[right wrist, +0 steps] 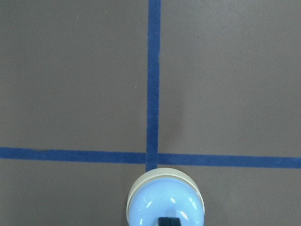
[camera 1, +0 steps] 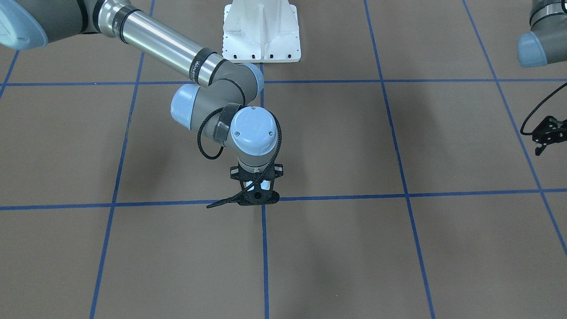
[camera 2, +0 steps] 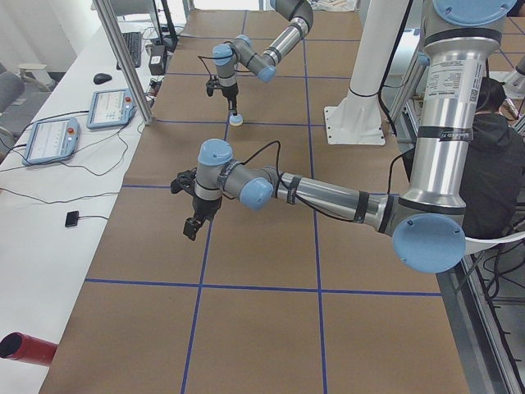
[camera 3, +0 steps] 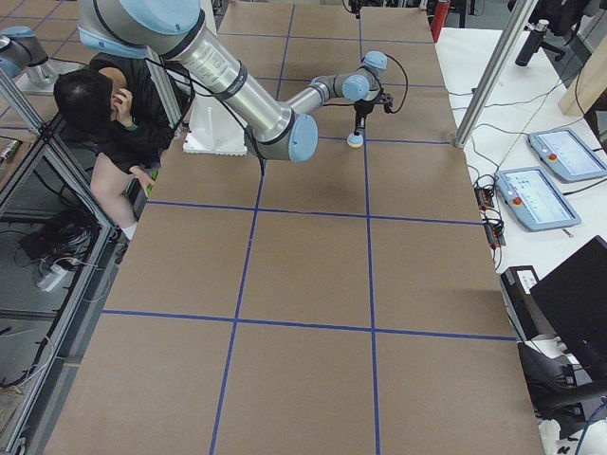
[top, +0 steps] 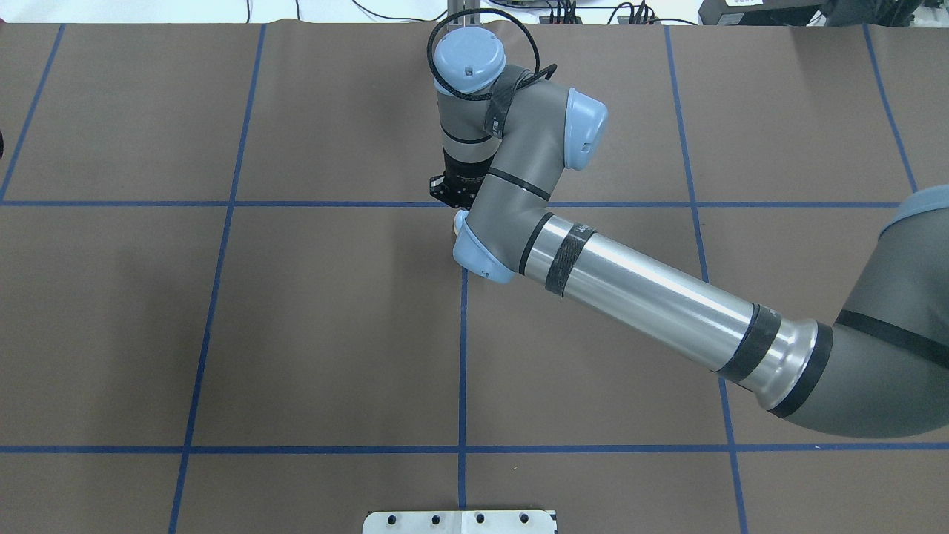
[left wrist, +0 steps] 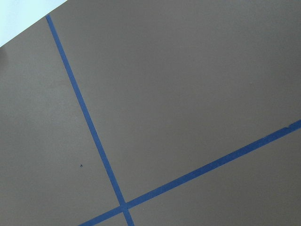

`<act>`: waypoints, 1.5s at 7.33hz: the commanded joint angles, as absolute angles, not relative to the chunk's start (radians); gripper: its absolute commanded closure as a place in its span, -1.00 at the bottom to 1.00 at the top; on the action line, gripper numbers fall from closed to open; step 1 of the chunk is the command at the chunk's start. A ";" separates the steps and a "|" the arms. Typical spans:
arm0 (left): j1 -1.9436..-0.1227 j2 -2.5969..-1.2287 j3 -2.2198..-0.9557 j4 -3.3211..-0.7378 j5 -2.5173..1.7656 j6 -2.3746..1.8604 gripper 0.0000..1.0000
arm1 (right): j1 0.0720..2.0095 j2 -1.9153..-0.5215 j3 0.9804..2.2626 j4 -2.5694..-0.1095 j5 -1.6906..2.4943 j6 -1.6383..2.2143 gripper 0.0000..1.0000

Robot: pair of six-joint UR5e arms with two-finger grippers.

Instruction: Place and press bell with both arms

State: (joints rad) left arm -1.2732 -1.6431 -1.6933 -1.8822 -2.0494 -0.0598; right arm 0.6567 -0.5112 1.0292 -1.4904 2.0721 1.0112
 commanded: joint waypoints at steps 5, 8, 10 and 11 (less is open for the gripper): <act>-1.279 -1.632 -1.715 -1.879 -2.052 -0.058 -1.00 | 0.747 -0.514 1.269 -1.673 2.088 1.045 -1.00; -1.401 -1.626 -1.709 -1.815 -2.237 0.016 -1.00 | 0.884 -0.841 1.608 -1.763 2.108 0.803 -1.00; -1.507 -1.588 -1.717 -1.735 -2.269 0.159 -1.00 | 0.975 -1.057 1.753 -1.753 2.190 0.654 -1.00; -1.540 -1.541 -1.717 -1.736 -2.269 0.179 -1.00 | 0.997 -1.128 1.794 -1.753 2.192 0.591 -1.00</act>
State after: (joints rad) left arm -1.4880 -1.5851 -1.7155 -1.7506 -2.2601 0.1327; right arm 0.9574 -1.0177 1.7243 -1.7555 2.1718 0.6765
